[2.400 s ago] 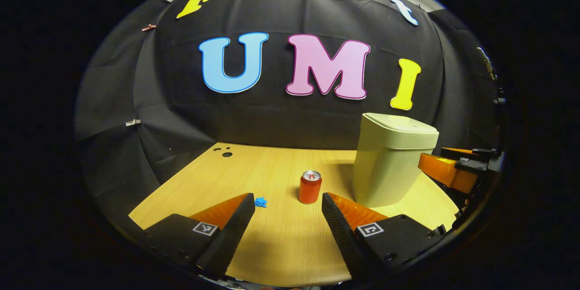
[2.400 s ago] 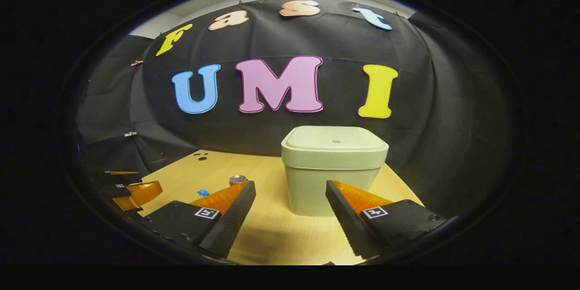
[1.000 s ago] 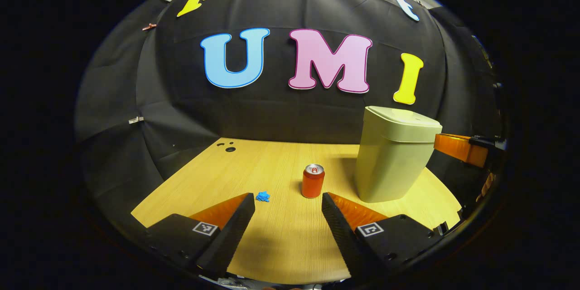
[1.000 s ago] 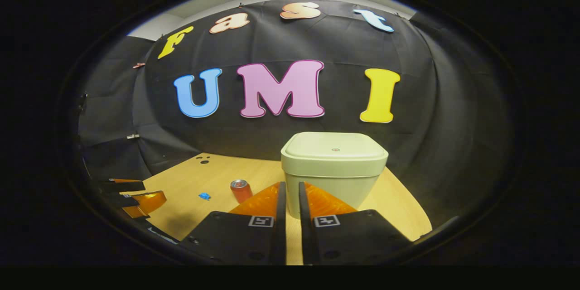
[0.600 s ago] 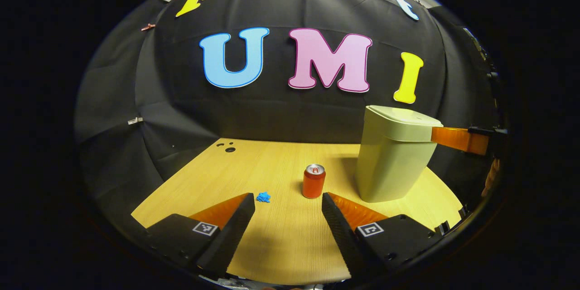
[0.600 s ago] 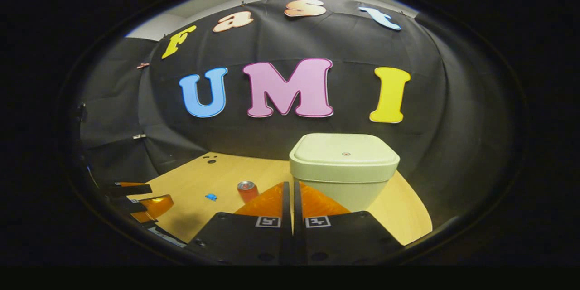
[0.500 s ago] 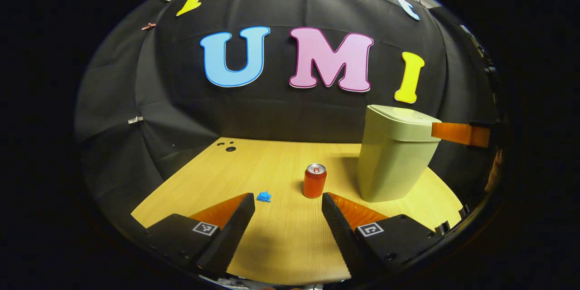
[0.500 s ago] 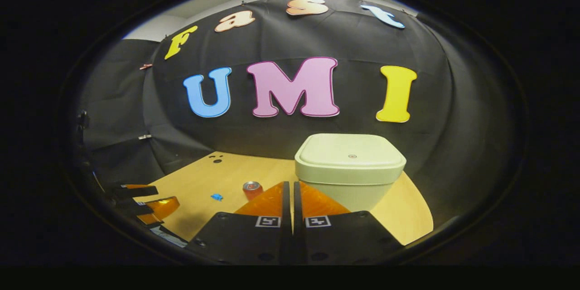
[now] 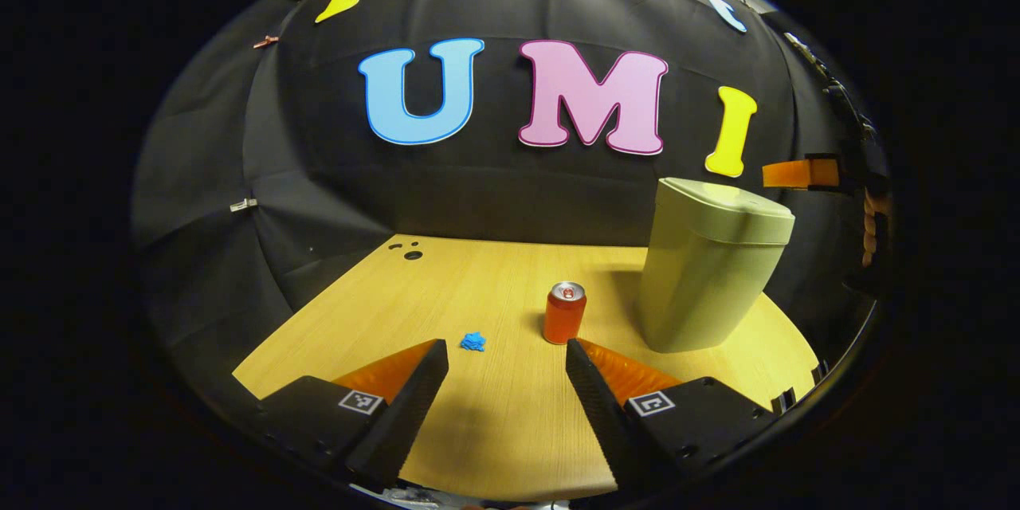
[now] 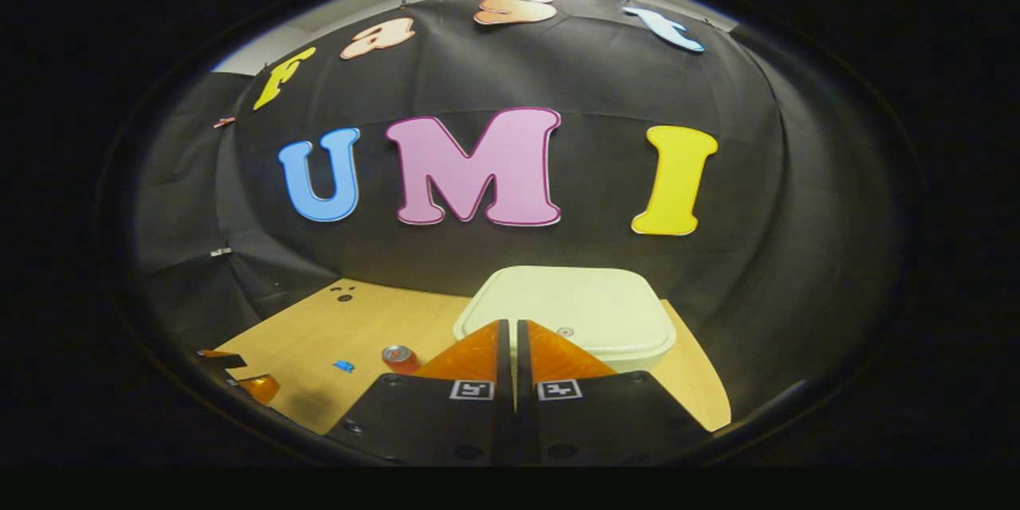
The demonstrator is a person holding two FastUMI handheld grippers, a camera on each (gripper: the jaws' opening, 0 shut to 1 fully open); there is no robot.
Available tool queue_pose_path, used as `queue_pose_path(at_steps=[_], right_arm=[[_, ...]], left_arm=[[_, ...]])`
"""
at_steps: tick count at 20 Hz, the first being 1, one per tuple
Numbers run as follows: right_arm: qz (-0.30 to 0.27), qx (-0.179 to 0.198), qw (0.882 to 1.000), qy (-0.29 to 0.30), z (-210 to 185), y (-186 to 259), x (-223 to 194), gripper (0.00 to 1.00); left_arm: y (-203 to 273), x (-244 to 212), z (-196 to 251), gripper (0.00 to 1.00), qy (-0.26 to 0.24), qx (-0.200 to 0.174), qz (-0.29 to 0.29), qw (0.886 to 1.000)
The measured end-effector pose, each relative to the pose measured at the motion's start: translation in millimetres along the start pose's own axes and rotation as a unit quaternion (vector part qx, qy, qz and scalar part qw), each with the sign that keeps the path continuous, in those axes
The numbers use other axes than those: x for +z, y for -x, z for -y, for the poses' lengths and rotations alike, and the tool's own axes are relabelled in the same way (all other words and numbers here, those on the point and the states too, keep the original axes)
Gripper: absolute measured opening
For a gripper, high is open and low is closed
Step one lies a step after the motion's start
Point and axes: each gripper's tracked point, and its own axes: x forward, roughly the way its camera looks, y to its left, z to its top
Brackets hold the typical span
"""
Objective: Press the lid of the desktop garbage bin to open it, pick up the crumpled paper on the desktop and throw it into the bin, then pick up the pop can on the desktop and drop it into the bin, and finally close the garbage bin lid.
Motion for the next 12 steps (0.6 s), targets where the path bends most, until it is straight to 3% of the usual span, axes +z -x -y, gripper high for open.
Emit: queue_pose_path(at_steps=[2,3,6,8,9,10,11,12], right_arm=[[-0.003,-0.011,1.000,-0.001,9,-13,0,0.10],[-0.006,-0.018,1.000,0.001,14,-19,-2,0.00],[-0.011,-0.035,0.999,0.014,24,-31,-7,0.00],[-0.022,-0.037,0.999,0.014,27,-35,-15,0.05],[-0.029,-0.037,0.999,0.012,27,-36,-20,0.05],[-0.034,-0.039,0.999,0.014,27,-37,-25,0.00],[-0.036,-0.039,0.998,0.017,27,-37,-28,0.05],[-0.030,-0.042,0.998,0.022,27,-35,-25,0.00]], left_arm=[[-2,-1,-6,0.96,0.003,0.009,-0.003,1.000],[-3,-2,-9,0.96,0.004,0.012,-0.004,1.000],[-5,-6,-18,0.96,0.000,0.027,-0.012,1.000],[-5,-7,-22,0.96,0.001,0.032,-0.013,0.999],[-5,-9,-23,0.92,0.002,0.033,-0.014,0.999],[-6,-9,-24,0.96,0.002,0.035,-0.015,0.999],[-7,-11,-26,0.96,0.002,0.038,-0.018,0.999],[-7,-11,-28,0.96,0.000,0.040,-0.020,0.999]])
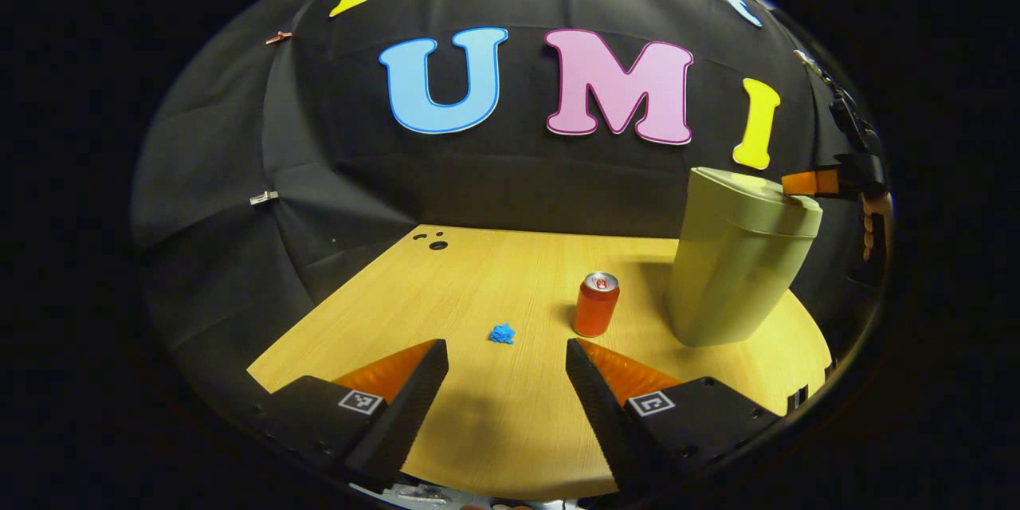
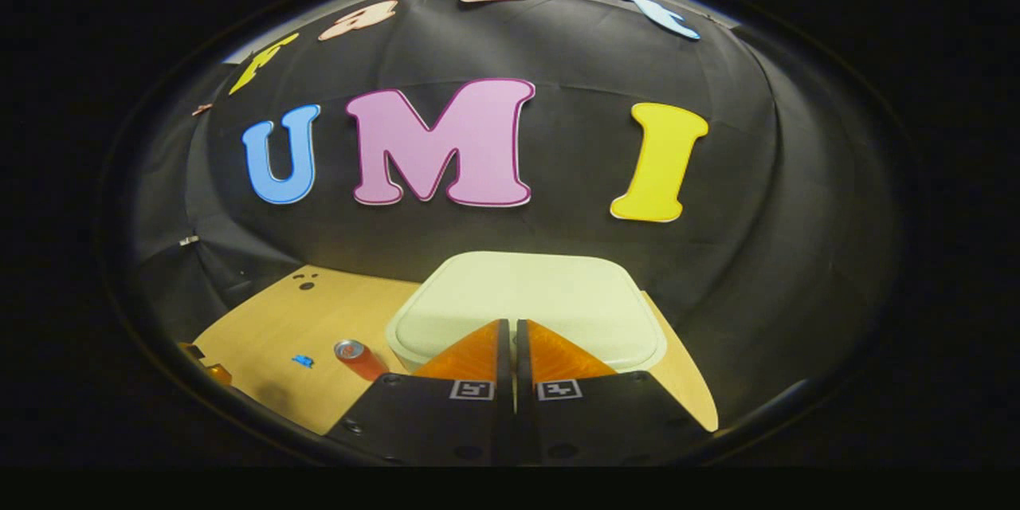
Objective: Press the lid of the desktop garbage bin to open it, pick up the crumpled paper on the desktop and throw it into the bin, then pick up the pop can on the desktop and drop it into the bin, and finally close the garbage bin lid.
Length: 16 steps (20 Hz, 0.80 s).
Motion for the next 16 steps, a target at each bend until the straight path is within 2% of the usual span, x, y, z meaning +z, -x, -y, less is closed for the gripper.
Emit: queue_pose_path(at_steps=[1,2,3,4,5,7,8,9,11,14,15,16], right_arm=[[-0.002,-0.001,1.000,0.006,0,0,-2,0.05],[-0.001,-0.003,1.000,0.011,-1,0,-2,0.00],[-0.004,-0.003,1.000,0.009,0,0,-3,0.05],[-0.007,-0.004,1.000,0.001,0,-2,-4,0.00],[-0.013,-0.004,1.000,-0.012,1,-2,-5,0.05],[-0.019,-0.002,0.999,-0.038,1,-3,-6,0.05],[-0.022,0.000,0.999,-0.040,0,-3,-8,0.00],[-0.019,0.001,0.999,-0.030,-1,-4,-8,0.05],[-0.017,-0.004,1.000,-0.014,-1,-3,-6,0.00],[-0.005,-0.020,1.000,-0.014,1,0,5,0.05],[-0.005,-0.021,1.000,-0.014,-1,6,4,0.05],[-0.001,-0.024,1.000,-0.012,-1,11,7,0.00]], left_arm=[[0,-2,-1,0.96,-0.001,0.001,-0.002,1.000],[-1,-2,-2,0.96,-0.002,0.000,-0.003,1.000],[-1,-4,-2,0.96,-0.002,0.000,-0.005,1.000],[-2,-5,-2,0.96,-0.004,-0.001,-0.006,1.000],[-1,-6,-2,0.96,-0.005,-0.001,-0.007,1.000],[-1,-7,0,0.96,-0.007,-0.004,-0.007,1.000],[-2,-6,0,0.96,-0.008,-0.005,-0.006,1.000],[-2,-6,0,0.96,-0.009,-0.007,-0.006,1.000],[-2,-5,1,0.96,-0.008,-0.009,-0.004,1.000],[-1,-4,-3,0.96,-0.006,-0.010,0.000,1.000],[1,-3,-4,0.96,-0.005,-0.011,0.002,1.000],[3,-2,-7,0.96,-0.003,-0.011,0.005,1.000]])
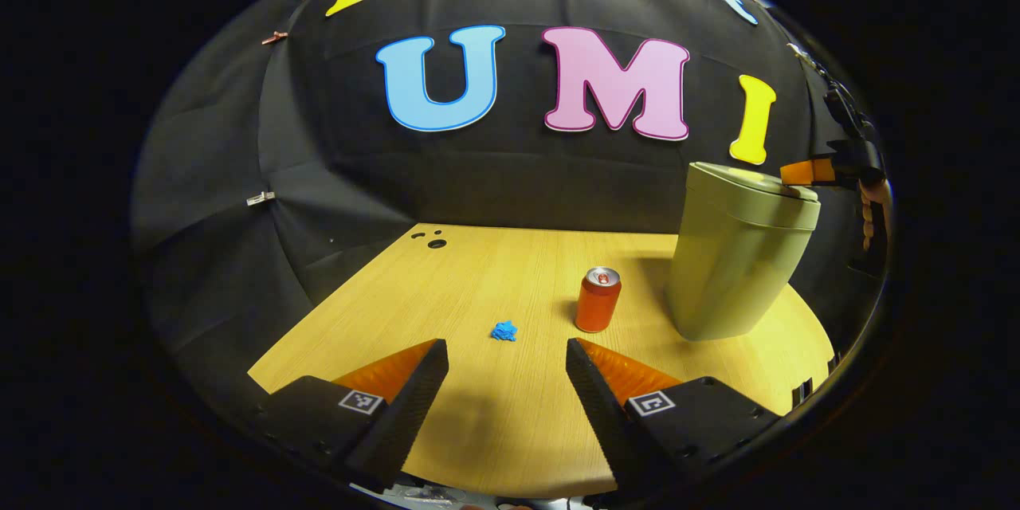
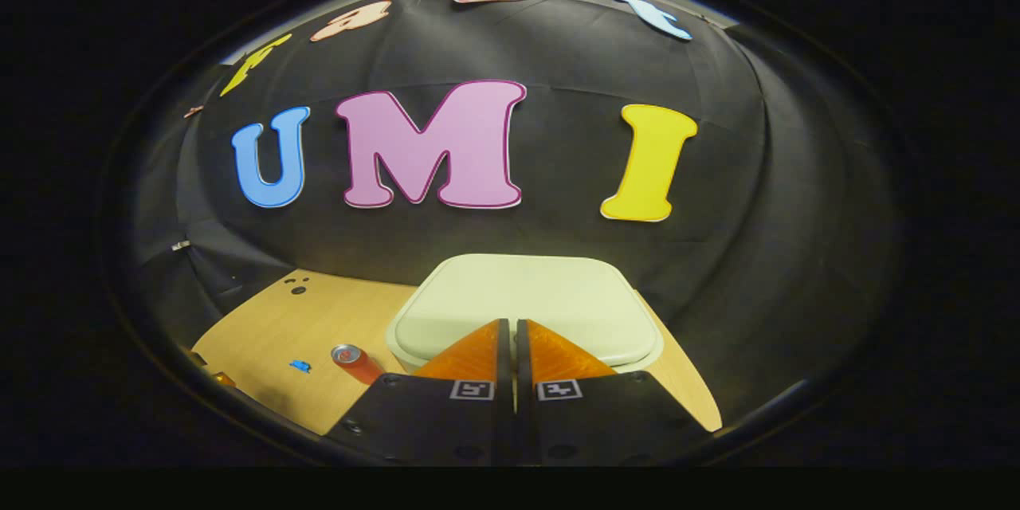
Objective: Press the lid of the desktop garbage bin to open it, pick up the crumpled paper on the desktop and throw it into the bin, then pick up the pop can on the desktop and drop it into the bin, and finally close the garbage bin lid.
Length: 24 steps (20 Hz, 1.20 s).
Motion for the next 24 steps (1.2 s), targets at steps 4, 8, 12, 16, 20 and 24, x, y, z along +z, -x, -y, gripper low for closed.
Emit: queue_pose_path(at_steps=[4,8,12,16,20,24], right_arm=[[0.029,-0.001,1.000,0.011,-9,26,15,0.05],[0.025,0.003,1.000,0.000,-28,53,8,0.05],[0.018,0.003,1.000,-0.007,-46,79,-5,0.05],[0.006,0.002,1.000,-0.028,-63,98,-24,0.05],[-0.004,0.016,0.999,-0.031,-75,107,-43,0.07],[-0.030,0.038,0.998,-0.042,-85,100,-63,0.69]], left_arm=[[8,-5,-14,0.96,0.008,0.000,0.003,1.000],[14,-11,-33,0.96,0.017,-0.004,0.007,1.000],[22,-15,-51,0.96,0.018,-0.016,0.013,1.000],[17,-10,-64,0.96,0.007,-0.028,0.020,0.999],[-6,-3,-71,0.96,0.015,-0.043,0.013,0.999],[-45,-2,-74,0.96,0.050,-0.052,-0.003,0.997]])
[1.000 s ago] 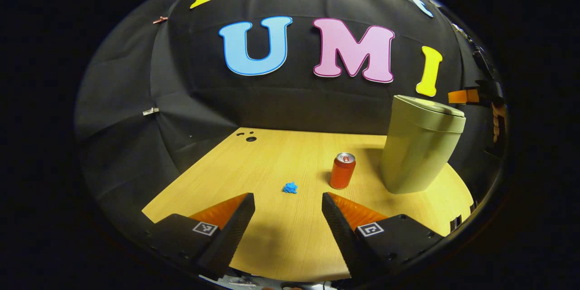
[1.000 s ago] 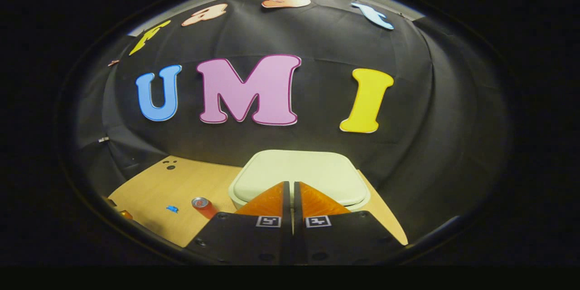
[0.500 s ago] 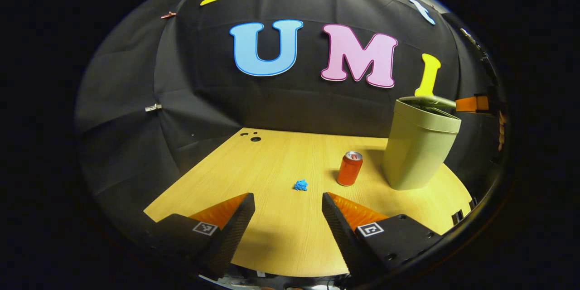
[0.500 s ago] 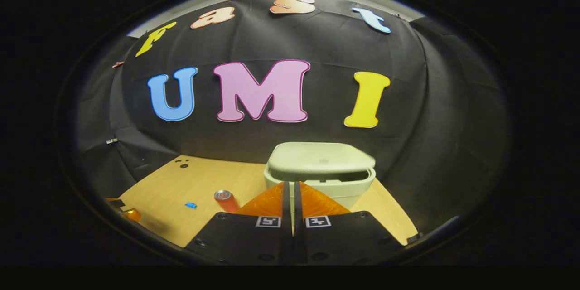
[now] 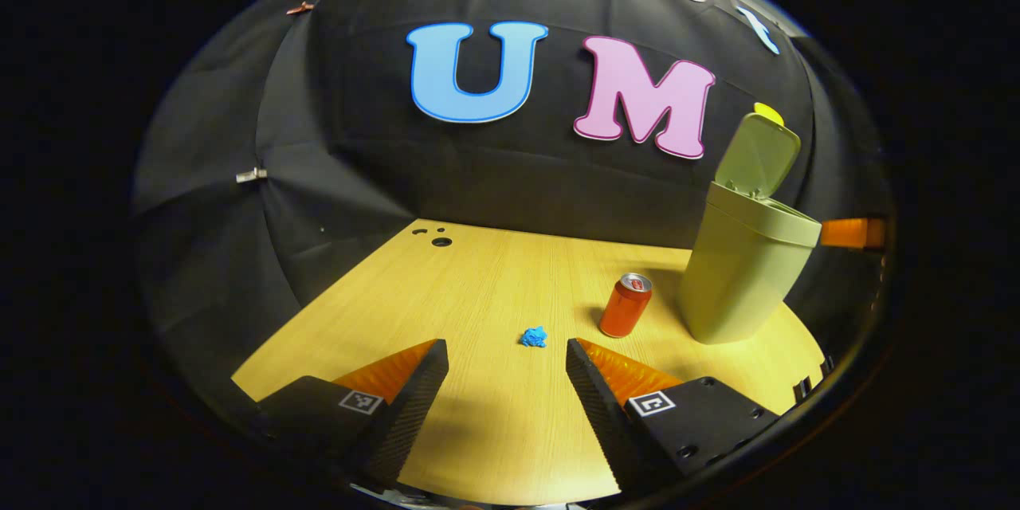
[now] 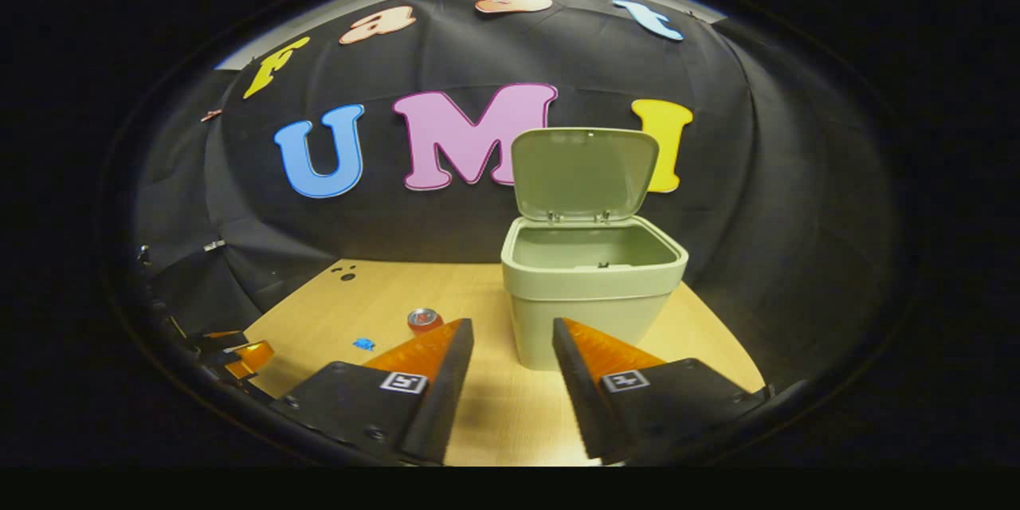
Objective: Press the lid of the desktop garbage bin to open it, pick up the crumpled paper on the desktop and throw it into the bin, then pick up the pop can on the desktop and drop it into the bin, and finally close the garbage bin lid.
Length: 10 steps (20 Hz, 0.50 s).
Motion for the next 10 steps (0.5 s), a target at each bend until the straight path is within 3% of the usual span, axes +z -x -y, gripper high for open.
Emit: queue_pose_path(at_steps=[1,3,10], right_arm=[[-0.005,0.003,1.000,-0.004,0,-4,-3,0.84],[-0.021,0.007,1.000,-0.008,-1,-10,-14,1.00],[-0.069,0.022,0.997,-0.001,-2,-28,-44,0.99]], left_arm=[[-12,0,-1,0.96,0.004,-0.001,-0.005,1.000],[-36,-3,-4,0.96,0.005,0.002,-0.016,1.000],[-118,-32,4,0.96,0.049,-0.001,-0.075,0.996]])
